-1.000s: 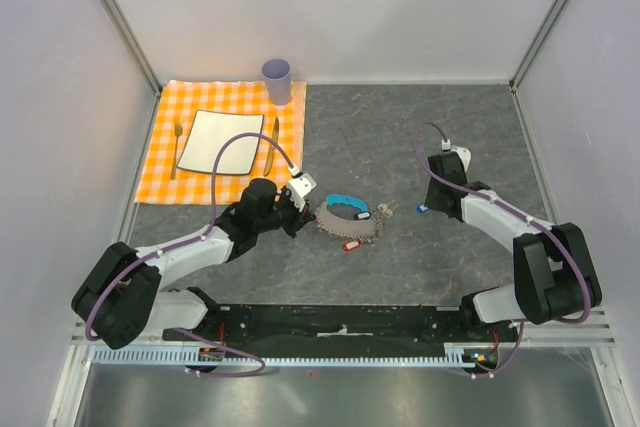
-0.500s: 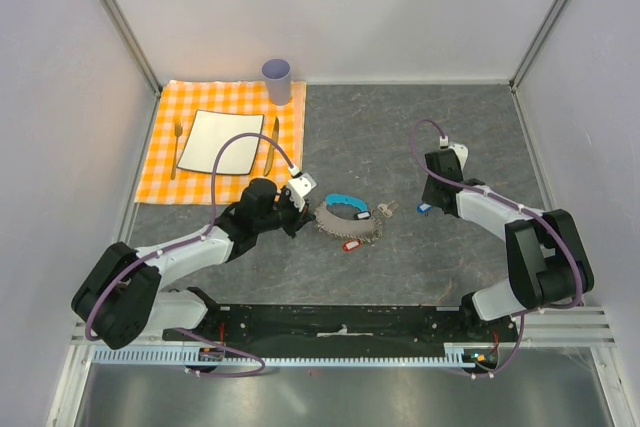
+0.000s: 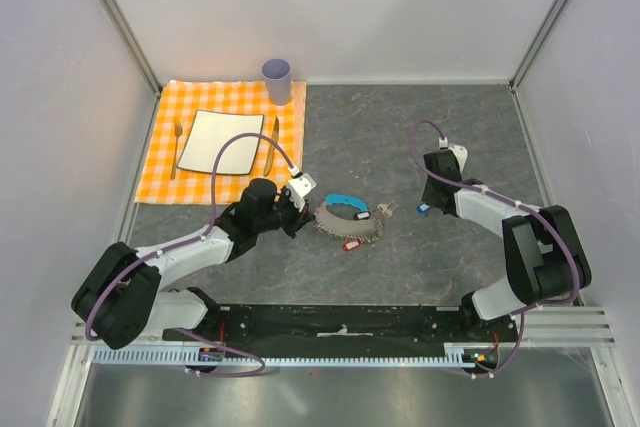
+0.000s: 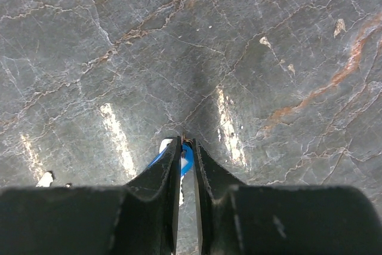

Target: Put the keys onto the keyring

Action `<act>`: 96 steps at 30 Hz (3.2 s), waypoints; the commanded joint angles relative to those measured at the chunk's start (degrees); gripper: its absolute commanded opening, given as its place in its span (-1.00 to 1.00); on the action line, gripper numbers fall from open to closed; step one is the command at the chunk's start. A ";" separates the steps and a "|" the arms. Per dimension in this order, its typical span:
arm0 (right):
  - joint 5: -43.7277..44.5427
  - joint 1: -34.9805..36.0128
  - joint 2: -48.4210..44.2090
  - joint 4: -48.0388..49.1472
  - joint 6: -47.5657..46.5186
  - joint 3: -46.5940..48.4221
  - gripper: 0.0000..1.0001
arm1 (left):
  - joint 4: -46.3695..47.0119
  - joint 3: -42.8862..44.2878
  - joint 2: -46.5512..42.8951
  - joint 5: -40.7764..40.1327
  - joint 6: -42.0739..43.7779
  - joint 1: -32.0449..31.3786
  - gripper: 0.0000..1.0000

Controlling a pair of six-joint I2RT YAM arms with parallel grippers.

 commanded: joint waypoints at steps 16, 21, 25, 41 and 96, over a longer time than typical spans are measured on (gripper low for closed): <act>-5.65 -0.11 -8.06 0.07 -3.35 0.08 -1.00 | 0.44 1.90 -1.65 4.82 0.26 -0.23 -0.97; -13.74 1.47 -15.80 -0.63 -11.17 -0.01 -1.00 | 0.70 2.51 -2.35 10.10 2.80 -0.23 -0.96; -21.19 4.98 -23.52 -0.46 -16.88 -0.45 -1.00 | 2.10 2.78 -3.32 15.10 5.00 -0.23 -0.96; -43.46 21.67 -34.36 1.75 -37.37 -4.85 -1.00 | 3.52 4.18 -2.00 28.21 9.66 -0.23 -0.96; -53.21 29.33 -30.49 -6.79 -55.39 0.78 -0.99 | -8.26 14.03 3.71 42.97 17.84 -3.04 -0.96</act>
